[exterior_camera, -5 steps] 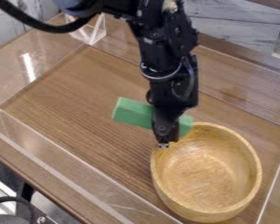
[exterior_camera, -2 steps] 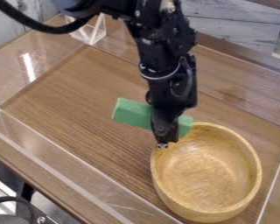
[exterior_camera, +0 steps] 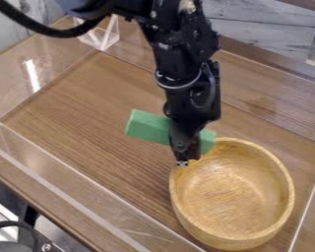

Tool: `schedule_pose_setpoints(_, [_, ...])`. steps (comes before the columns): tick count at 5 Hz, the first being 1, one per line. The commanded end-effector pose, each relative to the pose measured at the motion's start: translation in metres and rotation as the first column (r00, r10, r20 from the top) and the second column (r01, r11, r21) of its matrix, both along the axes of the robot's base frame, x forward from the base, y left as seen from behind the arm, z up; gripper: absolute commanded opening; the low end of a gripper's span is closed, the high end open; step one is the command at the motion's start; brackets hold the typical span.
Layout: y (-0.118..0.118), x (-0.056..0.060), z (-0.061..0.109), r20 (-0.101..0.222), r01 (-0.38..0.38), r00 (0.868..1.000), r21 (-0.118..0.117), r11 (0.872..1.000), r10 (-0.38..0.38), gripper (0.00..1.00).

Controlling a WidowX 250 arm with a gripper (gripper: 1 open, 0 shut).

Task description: Remove the green block from inside the brown bowl and put it on the table

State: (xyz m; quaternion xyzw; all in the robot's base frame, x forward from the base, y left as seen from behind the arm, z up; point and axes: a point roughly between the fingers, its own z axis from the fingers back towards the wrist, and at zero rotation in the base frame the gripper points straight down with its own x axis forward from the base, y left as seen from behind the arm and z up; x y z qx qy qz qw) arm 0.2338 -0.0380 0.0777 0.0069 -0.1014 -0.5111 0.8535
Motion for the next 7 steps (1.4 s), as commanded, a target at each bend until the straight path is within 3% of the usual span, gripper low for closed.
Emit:
schedule_pose_setpoints(1, [0.007,0.002,0.01,0.032,-0.017,0.999,-0.003,1.0,0.017,0.0])
schedule_pose_setpoints(3, [0.018,-0.001,0.01,0.029,-0.04,0.999,0.002,0.999,0.04,0.0])
schedule_pose_setpoints(7, [0.022,-0.003,0.007,0.048,-0.063,0.997,-0.017,0.998,0.064,0.0])
